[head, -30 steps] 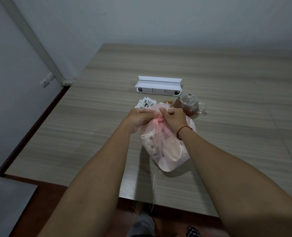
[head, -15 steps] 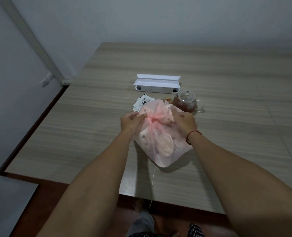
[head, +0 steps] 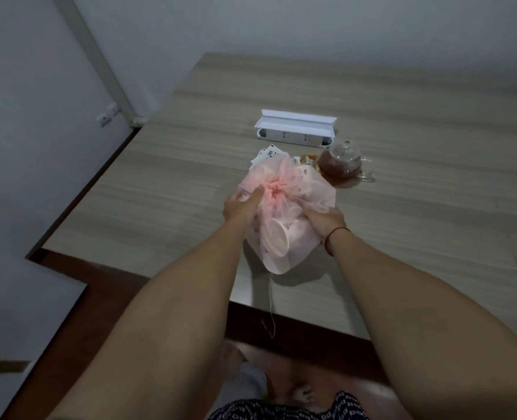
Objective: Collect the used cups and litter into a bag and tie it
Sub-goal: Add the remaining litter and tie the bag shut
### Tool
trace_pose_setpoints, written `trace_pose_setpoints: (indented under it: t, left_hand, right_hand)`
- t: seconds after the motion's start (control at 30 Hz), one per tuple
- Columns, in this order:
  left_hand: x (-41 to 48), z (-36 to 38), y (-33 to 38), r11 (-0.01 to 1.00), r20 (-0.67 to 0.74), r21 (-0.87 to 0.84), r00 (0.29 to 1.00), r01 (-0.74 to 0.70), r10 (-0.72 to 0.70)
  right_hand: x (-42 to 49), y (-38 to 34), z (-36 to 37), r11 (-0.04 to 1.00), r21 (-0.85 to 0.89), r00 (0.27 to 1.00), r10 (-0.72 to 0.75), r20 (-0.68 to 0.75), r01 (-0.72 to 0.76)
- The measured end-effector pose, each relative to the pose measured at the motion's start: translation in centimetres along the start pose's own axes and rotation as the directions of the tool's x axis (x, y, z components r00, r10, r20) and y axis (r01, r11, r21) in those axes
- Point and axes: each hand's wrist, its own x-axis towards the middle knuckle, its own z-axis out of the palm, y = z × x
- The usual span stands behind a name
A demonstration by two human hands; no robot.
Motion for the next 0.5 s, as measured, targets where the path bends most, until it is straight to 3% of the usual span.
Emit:
trace_pose_setpoints:
  t: [0.13, 0.23, 0.37, 0.5]
  left_hand:
    - [-0.6, -5.4, 0.0, 0.998, -0.119, -0.066, 0.993, -0.010, 0.002]
    - [-1.0, -12.5, -0.5, 0.992, -0.190, -0.125, 0.982, -0.030, 0.006]
    - [-2.3, -26.0, -1.8, 0.972, -0.360, -0.226, 0.932, -0.062, -0.024]
    - [-5.4, -41.1, -5.4, 0.954, -0.548, -0.285, 0.833, -0.095, -0.081]
  right_hand:
    - [-3.5, -1.9, 4.3, 0.981, -0.150, 0.992, -0.123, 0.022, 0.125]
    - [-7.5, -3.9, 9.1, 0.979, -0.131, 0.987, -0.148, 0.057, 0.154]
    - [-15.4, -6.2, 19.4, 0.951, -0.149, 0.941, -0.228, 0.249, 0.270]
    - [-26.3, -6.5, 31.0, 0.908, -0.174, 0.861, -0.281, 0.425, 0.382]
